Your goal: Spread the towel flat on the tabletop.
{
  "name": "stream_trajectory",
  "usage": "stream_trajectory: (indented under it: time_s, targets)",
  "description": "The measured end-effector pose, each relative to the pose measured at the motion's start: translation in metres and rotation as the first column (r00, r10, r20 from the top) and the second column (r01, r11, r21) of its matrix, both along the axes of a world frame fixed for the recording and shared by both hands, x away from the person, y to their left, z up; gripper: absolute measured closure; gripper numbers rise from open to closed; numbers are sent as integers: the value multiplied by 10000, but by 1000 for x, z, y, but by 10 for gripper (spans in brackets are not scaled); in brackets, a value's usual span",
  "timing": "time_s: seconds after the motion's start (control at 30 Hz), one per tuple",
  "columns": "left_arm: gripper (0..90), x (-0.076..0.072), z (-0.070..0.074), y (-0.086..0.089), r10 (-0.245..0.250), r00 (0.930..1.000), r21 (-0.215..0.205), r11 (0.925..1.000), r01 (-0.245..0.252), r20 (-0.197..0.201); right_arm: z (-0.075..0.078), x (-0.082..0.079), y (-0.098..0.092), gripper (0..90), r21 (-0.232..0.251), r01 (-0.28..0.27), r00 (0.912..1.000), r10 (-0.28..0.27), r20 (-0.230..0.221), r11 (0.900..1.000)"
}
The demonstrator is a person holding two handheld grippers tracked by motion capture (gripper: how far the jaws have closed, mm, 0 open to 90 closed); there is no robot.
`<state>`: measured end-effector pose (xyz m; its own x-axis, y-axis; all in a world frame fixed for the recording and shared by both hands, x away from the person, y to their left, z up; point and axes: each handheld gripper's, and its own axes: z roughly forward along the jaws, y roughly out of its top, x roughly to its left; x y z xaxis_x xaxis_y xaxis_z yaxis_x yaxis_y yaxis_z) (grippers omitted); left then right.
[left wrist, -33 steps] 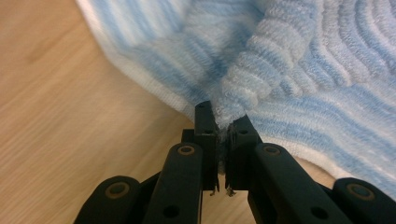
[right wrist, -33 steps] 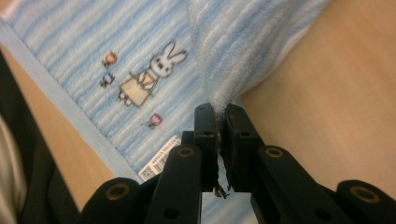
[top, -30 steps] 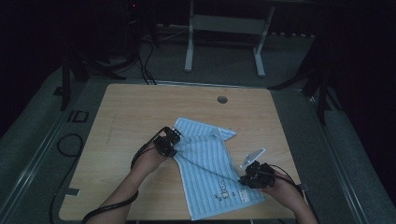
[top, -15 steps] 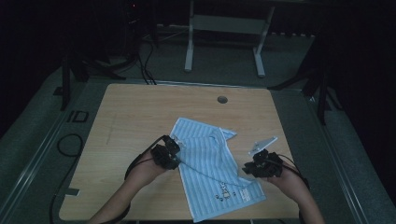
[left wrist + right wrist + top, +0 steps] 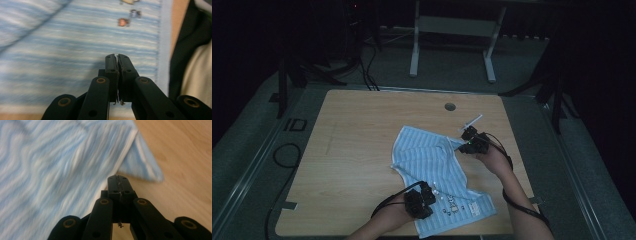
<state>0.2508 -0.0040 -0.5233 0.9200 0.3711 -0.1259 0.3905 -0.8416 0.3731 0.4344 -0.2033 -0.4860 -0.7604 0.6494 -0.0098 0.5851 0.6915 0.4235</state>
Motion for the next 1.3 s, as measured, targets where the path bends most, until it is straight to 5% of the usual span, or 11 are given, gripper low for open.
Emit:
stream_trajectory:
  time_s: [0.27,0.47,0.63,0.83,1.1,1.27,1.3]
  targets:
    - [866,2,-2,2,-70,9994,-35,10000,69,-349,5,34,34,898,507,210,9997,-215,86,9985]
    - [866,-1,-2,3,-206,9992,55,9998,208,-334,-17,55,81,898,-110,181,9993,-184,-325,9998]
    - [867,-9,-2,15,-384,9985,116,9992,389,-379,-33,64,94,898,-909,247,9983,-293,-499,9956]
    - [866,-17,-4,32,-445,9927,-128,9990,434,-1120,-36,78,94,898,-1153,507,9980,-547,-323,9920]
    - [864,-25,-5,42,-712,9848,-207,9974,688,-1587,-36,104,81,875,-978,1182,9917,-1224,-383,9882]
    - [856,-25,0,40,-804,9873,-143,9968,792,-1371,-34,109,69,821,-862,1363,9900,-1388,-242,9869]
    - [856,-24,3,39,-730,9890,-229,9972,706,-1285,-24,104,62,895,-619,1480,9886,-1494,-174,9870]
